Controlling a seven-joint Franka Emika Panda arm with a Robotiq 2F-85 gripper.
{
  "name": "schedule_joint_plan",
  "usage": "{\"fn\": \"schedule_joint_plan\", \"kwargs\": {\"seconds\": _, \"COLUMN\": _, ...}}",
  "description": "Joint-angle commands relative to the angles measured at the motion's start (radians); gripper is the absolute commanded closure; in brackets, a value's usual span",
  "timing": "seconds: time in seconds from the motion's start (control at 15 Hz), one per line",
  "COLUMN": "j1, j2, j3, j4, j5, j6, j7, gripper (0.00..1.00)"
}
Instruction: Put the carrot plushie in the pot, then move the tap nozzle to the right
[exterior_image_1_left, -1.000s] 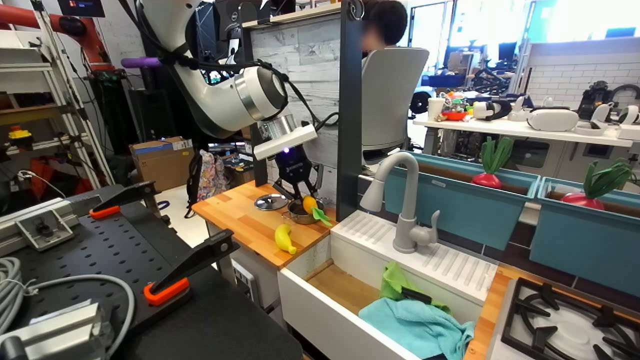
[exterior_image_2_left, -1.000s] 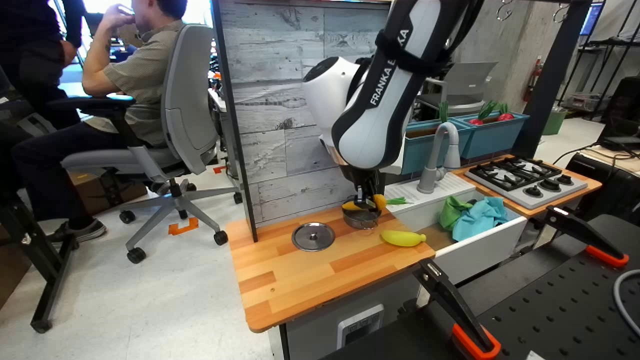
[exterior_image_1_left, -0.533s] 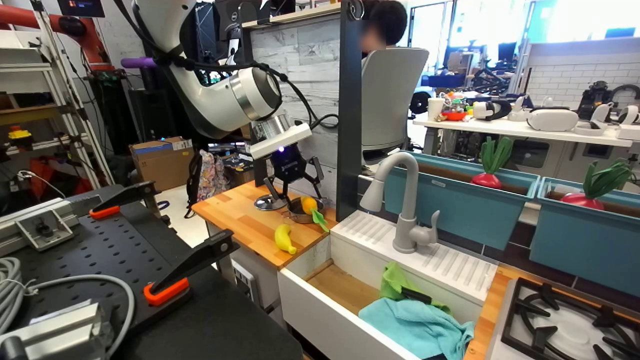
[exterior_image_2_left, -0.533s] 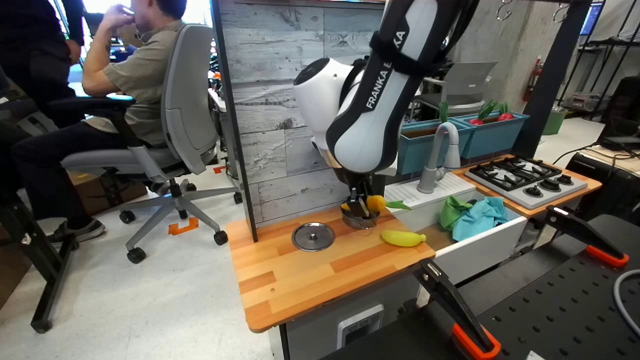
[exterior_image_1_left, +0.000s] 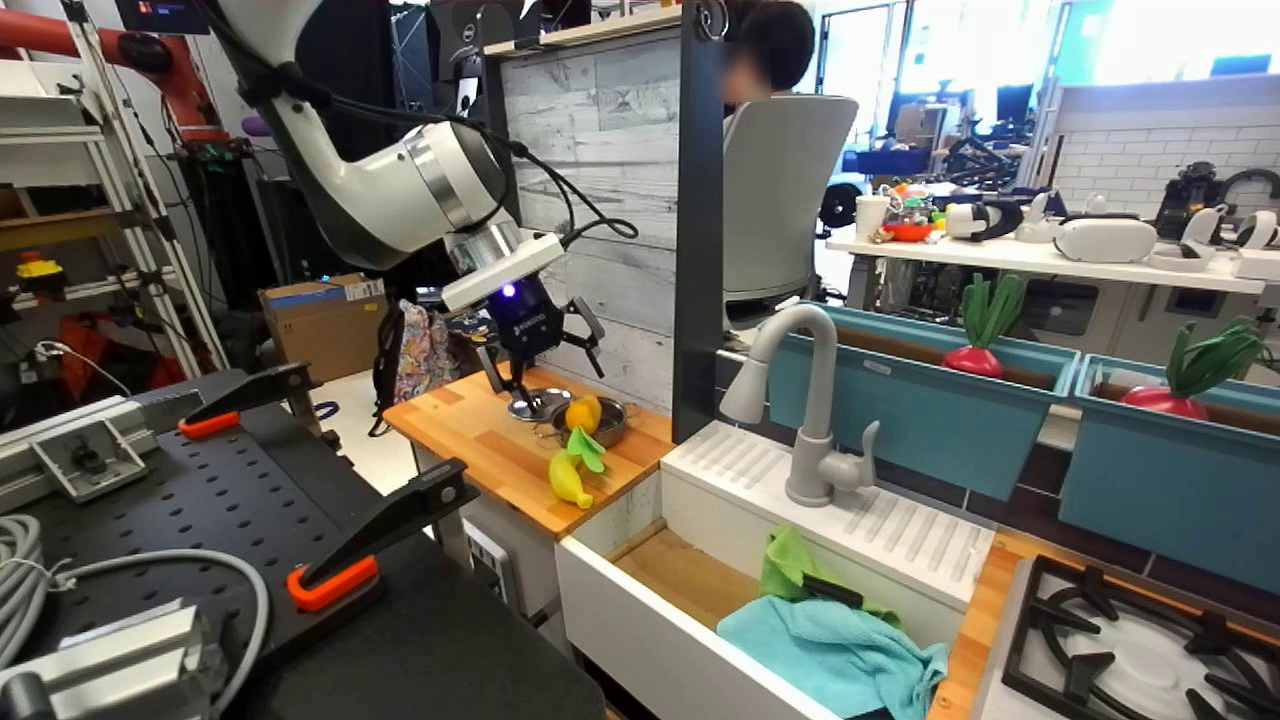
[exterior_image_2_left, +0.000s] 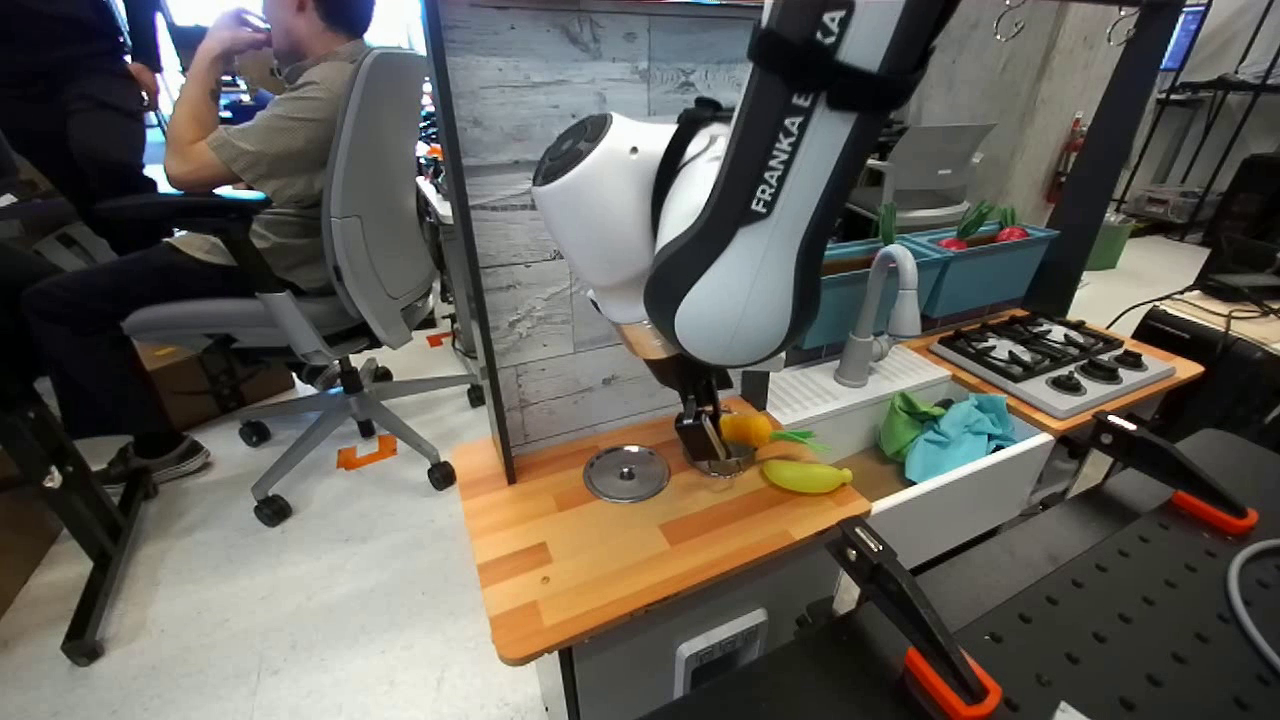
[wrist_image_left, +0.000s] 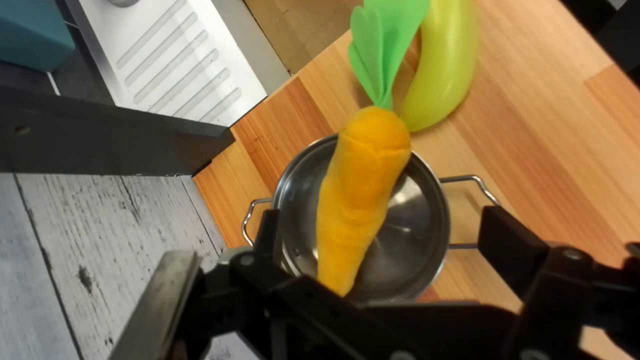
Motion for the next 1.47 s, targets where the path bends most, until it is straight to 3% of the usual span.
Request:
{"fn": "schedule_joint_plan", "kwargs": {"seconds": 0.0, "j1": 0.006, "j2": -0.143, "j3": 0.006, "j4": -0.146, "j5": -0.06, "j6": -0.025, "j7": 0.075, "gripper": 0.0}}
{"fn": "schedule_joint_plan", "kwargs": {"seconds": 0.2, "j1": -0.017, "j2": -0.236, "j3": 0.023, "j4": -0.235, "j5": -0.079, "j6": -0.009, "j7": 0.092, "gripper": 0.0}}
{"fn": "schedule_joint_plan", "kwargs": {"seconds": 0.67, "j1": -0.059, "j2": -0.455, "j3": 0.009, "j4": -0.513, "j5": -0.146, "j6": 0.115, "j7": 0.433, "gripper": 0.0}}
{"fn": "schedule_joint_plan", "kwargs": {"seconds": 1.0, "j1": -0.171, "j2": -0.53, "j3": -0.039, "j4": -0.657, "j5": -0.083, "j6": 0.277, "j7": 0.518, "gripper": 0.0}}
{"fn": "schedule_joint_plan", "kwargs": {"seconds": 1.4, "j1": -0.364, "j2": -0.542, "j3": -0.039, "j4": -0.683, "j5": 0.093, "j6": 0.383, "j7": 0.493, "gripper": 0.0}}
